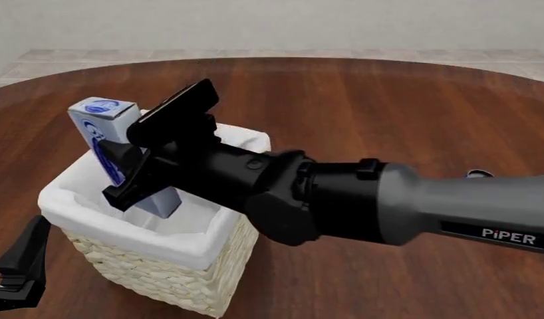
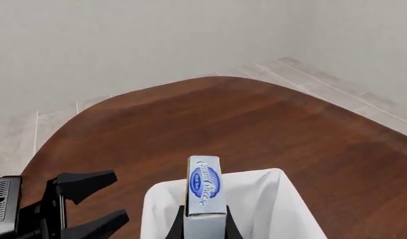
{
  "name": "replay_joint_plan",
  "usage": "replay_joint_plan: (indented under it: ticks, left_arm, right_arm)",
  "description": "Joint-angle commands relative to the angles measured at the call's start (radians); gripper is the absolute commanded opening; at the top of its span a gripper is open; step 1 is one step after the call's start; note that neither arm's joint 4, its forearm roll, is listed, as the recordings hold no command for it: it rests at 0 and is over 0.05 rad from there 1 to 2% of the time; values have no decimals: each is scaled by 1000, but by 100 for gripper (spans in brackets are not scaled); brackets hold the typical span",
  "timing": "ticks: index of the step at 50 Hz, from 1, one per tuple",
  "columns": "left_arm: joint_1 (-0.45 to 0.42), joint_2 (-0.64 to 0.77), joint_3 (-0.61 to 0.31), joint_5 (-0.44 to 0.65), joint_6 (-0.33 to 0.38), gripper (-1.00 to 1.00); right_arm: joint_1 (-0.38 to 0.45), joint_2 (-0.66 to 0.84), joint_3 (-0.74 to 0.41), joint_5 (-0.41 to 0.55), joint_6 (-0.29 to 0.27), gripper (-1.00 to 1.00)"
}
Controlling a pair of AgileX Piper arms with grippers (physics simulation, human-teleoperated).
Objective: Pick up the cream cheese box, and put it in the basket.
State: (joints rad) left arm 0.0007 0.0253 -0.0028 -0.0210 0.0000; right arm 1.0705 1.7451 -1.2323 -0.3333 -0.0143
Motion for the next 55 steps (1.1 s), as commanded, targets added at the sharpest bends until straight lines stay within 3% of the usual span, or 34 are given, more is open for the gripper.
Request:
replay_joint_plan:
  ticks: [1,7,8,31,34,55]
  left_arm:
    - [0,0,0,0,0,100]
    - [0,0,0,0,0,100]
    - [0,0,0,0,0,100]
    - [0,0,0,0,0,100]
    - [0,0,0,0,0,100]
    - [0,0,0,0,0,100]
  right_arm:
    - [-9,16,-20,-7,25,-100]
    - [-26,20,-26,-11,27,-100]
    - [-26,26,-30,-7,22,100]
    - [-36,35,-35,-4,25,100]
    - [-37,18,-26,1,-2,100]
    - [-74,-366,276,-6,-2,100]
